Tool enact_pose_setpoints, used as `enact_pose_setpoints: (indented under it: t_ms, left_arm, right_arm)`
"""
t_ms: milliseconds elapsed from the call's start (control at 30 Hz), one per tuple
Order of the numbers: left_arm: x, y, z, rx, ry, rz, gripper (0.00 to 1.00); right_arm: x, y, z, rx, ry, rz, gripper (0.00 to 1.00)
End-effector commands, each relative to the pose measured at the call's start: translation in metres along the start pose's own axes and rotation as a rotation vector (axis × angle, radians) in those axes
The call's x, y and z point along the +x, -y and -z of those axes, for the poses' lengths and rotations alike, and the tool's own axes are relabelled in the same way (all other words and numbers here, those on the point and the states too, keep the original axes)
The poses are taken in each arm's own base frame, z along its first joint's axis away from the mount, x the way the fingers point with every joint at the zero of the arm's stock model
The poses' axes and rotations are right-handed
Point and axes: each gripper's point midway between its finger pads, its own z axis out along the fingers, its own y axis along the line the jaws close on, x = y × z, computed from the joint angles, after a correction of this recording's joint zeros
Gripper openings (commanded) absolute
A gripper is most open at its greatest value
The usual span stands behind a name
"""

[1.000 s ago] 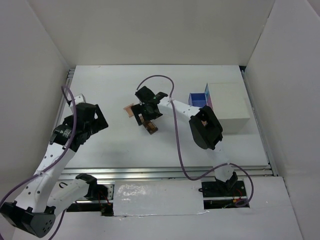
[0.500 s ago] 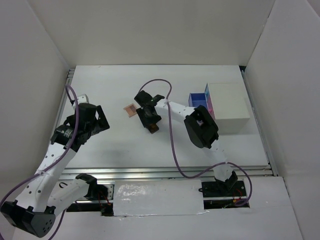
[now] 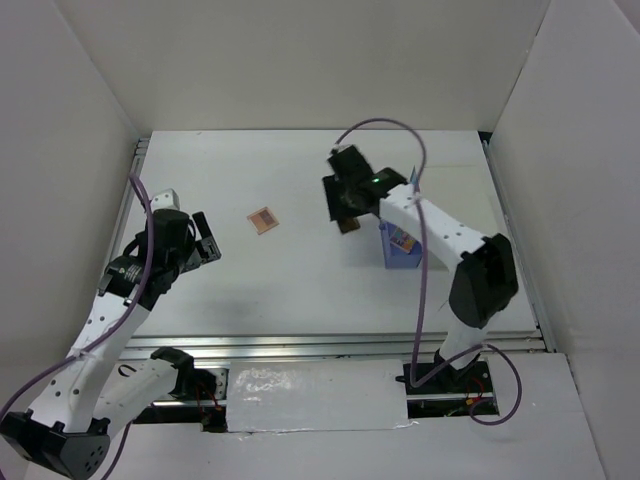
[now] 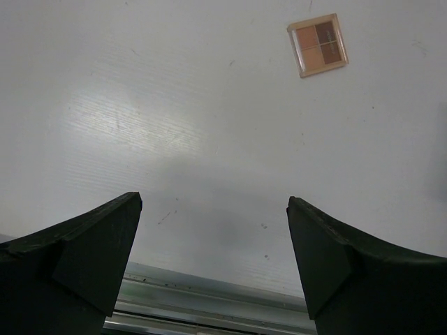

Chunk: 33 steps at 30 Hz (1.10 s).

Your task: Organize the makeup

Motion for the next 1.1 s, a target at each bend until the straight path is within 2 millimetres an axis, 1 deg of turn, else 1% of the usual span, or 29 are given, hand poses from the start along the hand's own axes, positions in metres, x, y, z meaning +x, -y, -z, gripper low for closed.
enact_pose_setpoints:
  t_ms: [0, 67, 100, 200, 233, 300, 400, 433, 500, 567, 633, 700, 767, 867, 933, 1067]
  left_arm:
    - [-0.004, 0.01, 0.001, 0.063, 0.019, -0.017, 0.99]
    - [-0.004, 0.012, 0.002, 0.082, 0.021, -0.025, 0.99]
    - [-0.005, 0.014, 0.003, 0.092, 0.023, -0.024, 0.99]
    - [-0.005, 0.015, 0.004, 0.102, 0.026, -0.026, 1.0]
    - [-0.005, 0.015, 0.004, 0.108, 0.026, -0.031, 0.99]
    - [-0.004, 0.017, 0.004, 0.119, 0.022, -0.033, 1.0]
    - [-0.003, 0.018, 0.005, 0.127, 0.021, -0.038, 0.99]
    - [-0.003, 0.019, 0.005, 0.132, 0.022, -0.038, 0.99]
    - [-0.004, 0.019, 0.006, 0.136, 0.024, -0.038, 0.99]
    - [-0.004, 0.018, 0.007, 0.136, 0.029, -0.035, 0.99]
    - [-0.005, 0.018, 0.007, 0.136, 0.033, -0.034, 0.99]
    - [-0.005, 0.018, 0.007, 0.136, 0.033, -0.034, 0.99]
    - [-0.004, 0.018, 0.007, 0.137, 0.031, -0.034, 0.99]
    - [-0.003, 0.018, 0.006, 0.133, 0.024, -0.035, 0.99]
    - [-0.004, 0.018, 0.006, 0.135, 0.028, -0.034, 0.99]
    - [-0.003, 0.018, 0.006, 0.136, 0.026, -0.034, 0.99]
  right_arm:
    - [-0.007, 0.109, 0.028, 0.27, 0.01, -0.124, 0.35]
    - [-0.002, 0.147, 0.033, 0.373, -0.012, -0.166, 0.35]
    - [0.003, 0.172, 0.036, 0.423, -0.032, -0.201, 0.35]
    - [0.005, 0.205, 0.043, 0.497, -0.041, -0.237, 0.36]
    - [0.006, 0.207, 0.043, 0.496, -0.042, -0.238, 0.36]
    - [0.005, 0.209, 0.041, 0.497, -0.034, -0.232, 0.38]
    - [0.016, 0.215, 0.033, 0.533, -0.064, -0.221, 0.39]
    - [0.021, 0.217, 0.028, 0.544, -0.084, -0.22, 0.39]
    - [0.025, 0.216, 0.021, 0.539, -0.099, -0.218, 0.4]
    - [0.028, 0.211, 0.015, 0.516, -0.107, -0.223, 0.39]
    - [0.026, 0.207, 0.013, 0.501, -0.089, -0.234, 0.38]
    - [0.019, 0.199, 0.014, 0.472, -0.055, -0.229, 0.38]
    - [0.012, 0.186, 0.016, 0.435, -0.022, -0.208, 0.38]
    - [0.007, 0.173, 0.017, 0.393, 0.001, -0.199, 0.37]
    - [0.005, 0.169, 0.017, 0.377, 0.019, -0.195, 0.37]
    - [0.015, 0.168, 0.011, 0.384, -0.03, -0.177, 0.37]
